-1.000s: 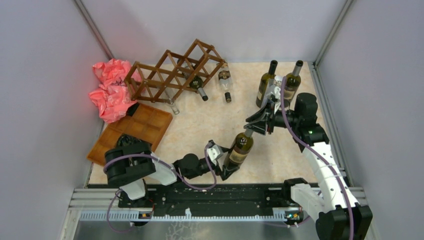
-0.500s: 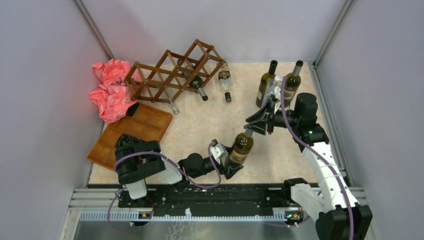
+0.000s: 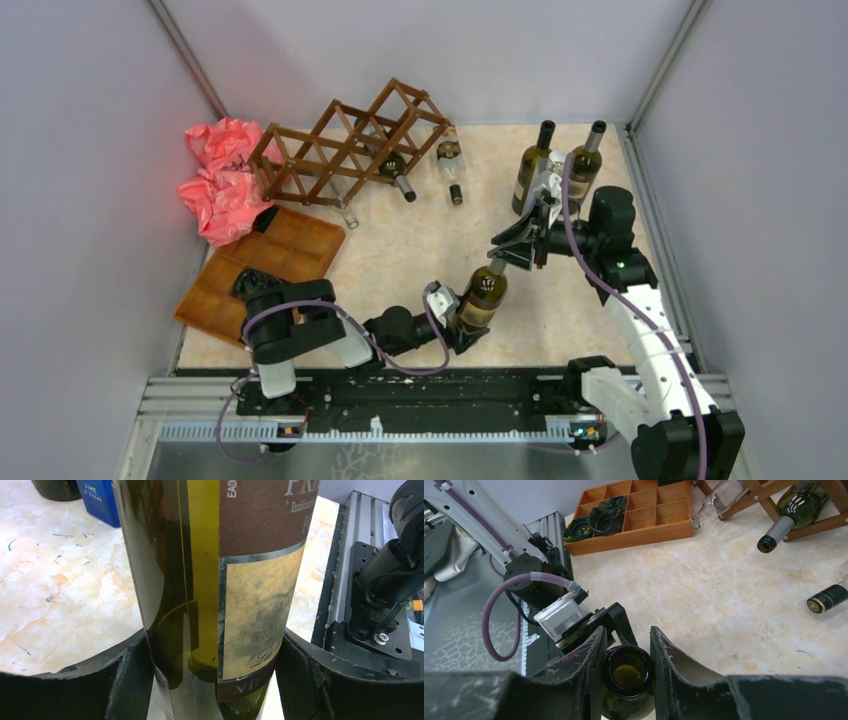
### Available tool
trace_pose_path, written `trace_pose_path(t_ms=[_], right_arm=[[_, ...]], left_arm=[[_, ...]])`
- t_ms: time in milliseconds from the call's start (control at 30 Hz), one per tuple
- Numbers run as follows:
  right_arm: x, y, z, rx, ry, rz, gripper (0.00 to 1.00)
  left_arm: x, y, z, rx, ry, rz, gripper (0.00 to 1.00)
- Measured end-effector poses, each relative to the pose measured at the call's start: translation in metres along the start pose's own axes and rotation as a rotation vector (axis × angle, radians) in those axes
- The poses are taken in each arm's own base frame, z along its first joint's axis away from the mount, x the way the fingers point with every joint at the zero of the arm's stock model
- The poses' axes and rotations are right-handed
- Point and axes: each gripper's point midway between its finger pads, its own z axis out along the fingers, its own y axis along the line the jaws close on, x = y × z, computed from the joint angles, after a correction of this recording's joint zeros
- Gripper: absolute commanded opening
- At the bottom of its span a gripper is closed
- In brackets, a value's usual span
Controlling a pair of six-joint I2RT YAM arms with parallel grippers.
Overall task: Put the wine bottle on the wine rack
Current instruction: Adjust the wine bottle at the center of the board.
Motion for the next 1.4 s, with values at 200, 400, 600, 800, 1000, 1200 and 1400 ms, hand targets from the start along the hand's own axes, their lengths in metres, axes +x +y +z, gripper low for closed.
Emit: trace_pose_path(t_ms=[200,400,600,800,1000,1200,1400], right_arm=[[0.006,0.002,-0.001,-0.004,0.018,-0.007,0.18],[0.02,0.008,-0.009,0.005,0.091,-0.039,0.48],[0.057,0.004,-0.022,0.05,0.232,-0.095,0.75],[0.075,0.009,-0.036,0.057,0.343,-0.159,0.82],[0.081,0.012,-0.048,0.06,0.422,-0.212,0.85],[0.094,0.011,-0.059,0.075,0.5,-0.221,0.87],[0.102,0.007,-0.066,0.092,0.556,-0.247,0.87]], left_arm=[[0.0,0.001,-0.009,0.009,0.042,0.027,0.0],[0.001,0.009,-0.029,0.013,0.152,0.133,0.0],[0.008,0.005,-0.049,0.095,0.264,0.266,0.0],[0.012,0.007,-0.063,0.137,0.329,0.348,0.0],[0.017,0.009,-0.07,0.157,0.368,0.404,0.0],[0.031,0.014,-0.079,0.166,0.449,0.439,0.0],[0.034,0.019,-0.087,0.165,0.48,0.463,0.0]])
